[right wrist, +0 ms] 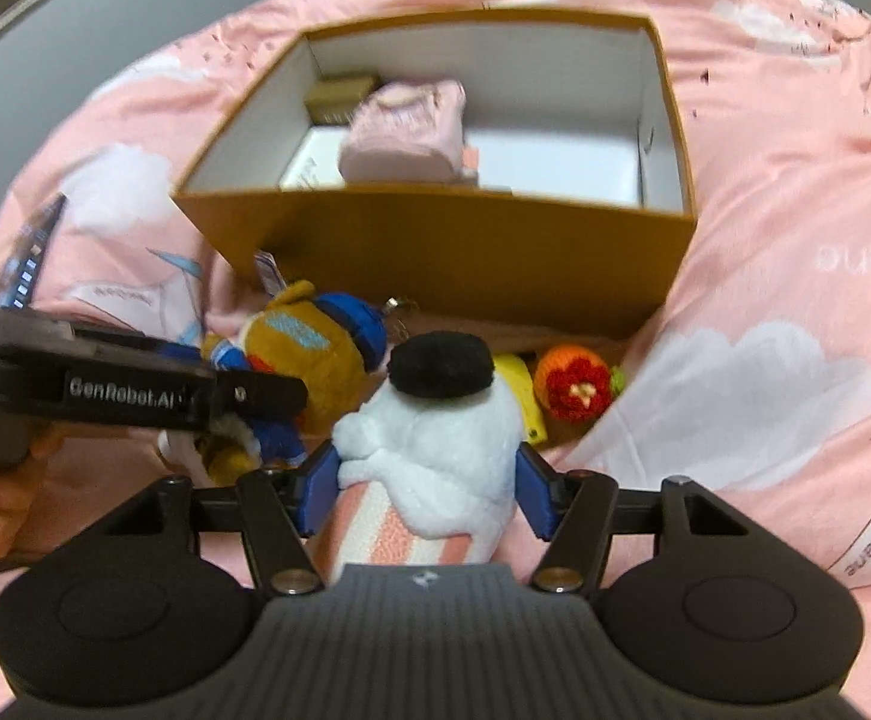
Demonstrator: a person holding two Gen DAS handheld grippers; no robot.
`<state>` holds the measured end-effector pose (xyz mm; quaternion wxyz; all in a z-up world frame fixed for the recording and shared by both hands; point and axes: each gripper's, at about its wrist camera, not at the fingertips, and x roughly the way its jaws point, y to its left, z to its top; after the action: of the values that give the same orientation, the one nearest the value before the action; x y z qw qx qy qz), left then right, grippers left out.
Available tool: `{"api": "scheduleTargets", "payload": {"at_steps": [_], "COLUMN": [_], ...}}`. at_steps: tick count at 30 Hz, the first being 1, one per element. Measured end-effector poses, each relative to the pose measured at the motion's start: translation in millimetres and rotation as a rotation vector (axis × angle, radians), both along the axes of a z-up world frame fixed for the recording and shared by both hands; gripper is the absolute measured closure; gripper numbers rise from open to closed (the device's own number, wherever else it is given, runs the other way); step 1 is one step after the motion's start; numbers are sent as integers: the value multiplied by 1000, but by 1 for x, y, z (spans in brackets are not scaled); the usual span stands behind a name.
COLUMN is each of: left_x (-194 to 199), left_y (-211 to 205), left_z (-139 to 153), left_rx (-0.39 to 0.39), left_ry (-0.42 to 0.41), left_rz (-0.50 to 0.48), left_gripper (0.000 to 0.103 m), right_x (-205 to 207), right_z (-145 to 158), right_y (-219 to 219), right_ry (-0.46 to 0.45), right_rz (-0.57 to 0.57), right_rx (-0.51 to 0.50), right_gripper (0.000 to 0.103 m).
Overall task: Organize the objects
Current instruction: 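Lift both plush keychains and carry them toward the box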
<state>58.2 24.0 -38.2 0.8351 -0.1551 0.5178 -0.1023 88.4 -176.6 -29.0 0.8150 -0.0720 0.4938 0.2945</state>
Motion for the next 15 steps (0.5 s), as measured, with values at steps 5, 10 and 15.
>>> {"api": "scheduleTargets", "payload": {"at_steps": [5,10,15], "left_x": [-12,-17,-13], "left_y": [-4,-8,-9], "left_z": [23,45,66], "left_rx": [-28,-64,-68], "left_ry": [-68,-137,-209], "left_rz": [-33,-49,-45], "left_gripper": [51,51,51], "right_x": [-5,-10,-13], "right_z": [21,41,63], "right_y": [-5,-10,-15], "right_ry": [-61,-136,-214], "right_rz": [4,4,5], "right_rx": [47,83,116], "right_gripper": [41,41,41]}}
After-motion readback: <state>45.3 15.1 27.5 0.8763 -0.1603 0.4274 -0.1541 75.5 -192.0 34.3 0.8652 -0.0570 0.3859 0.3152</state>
